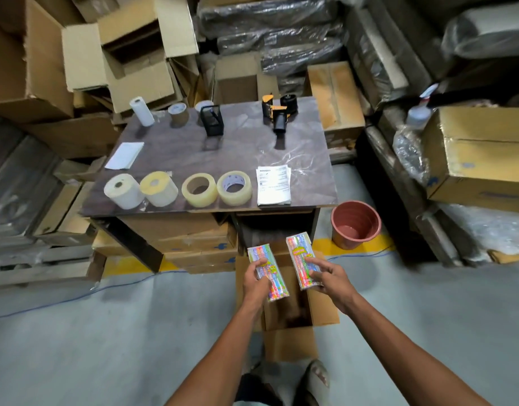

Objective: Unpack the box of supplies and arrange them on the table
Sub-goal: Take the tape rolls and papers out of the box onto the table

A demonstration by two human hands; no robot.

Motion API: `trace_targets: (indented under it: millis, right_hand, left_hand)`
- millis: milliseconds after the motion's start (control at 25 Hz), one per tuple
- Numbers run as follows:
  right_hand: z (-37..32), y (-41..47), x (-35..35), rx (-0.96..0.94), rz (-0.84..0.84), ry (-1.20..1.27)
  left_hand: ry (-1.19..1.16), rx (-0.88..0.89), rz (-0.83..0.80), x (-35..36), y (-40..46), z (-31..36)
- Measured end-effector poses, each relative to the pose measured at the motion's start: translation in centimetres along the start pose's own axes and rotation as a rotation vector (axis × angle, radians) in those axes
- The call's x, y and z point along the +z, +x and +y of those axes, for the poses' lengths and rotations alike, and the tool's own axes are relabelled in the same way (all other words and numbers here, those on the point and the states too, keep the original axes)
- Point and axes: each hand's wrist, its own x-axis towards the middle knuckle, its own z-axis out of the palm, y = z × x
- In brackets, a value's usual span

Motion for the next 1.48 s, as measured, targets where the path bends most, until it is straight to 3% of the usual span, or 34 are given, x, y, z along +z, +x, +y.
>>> trace_targets:
  millis: [360,960,1200,1480]
  right_hand:
    - [-5.8,0.8,-0.5,-0.077,0.044,0.054]
    - [-15.3,11.4,0.9,-0.099,0.285,0.020]
    - [-18.3,17.1,-1.3,-0.117,0.360,-0.024]
    - [-16.8,26.6,-5.6,-0.080,0.381,-0.165]
  left_hand:
    - [-0.025,0.095,-0.064,1.4,1.5,6.4]
    - [0.035,0.230,-0.274,7.2,15.5,17.6]
    - [0.108,0.216,-0.260,12.1,19.9,20.8]
    - [0.212,0.165,-0.103,18.0,24.4,23.3]
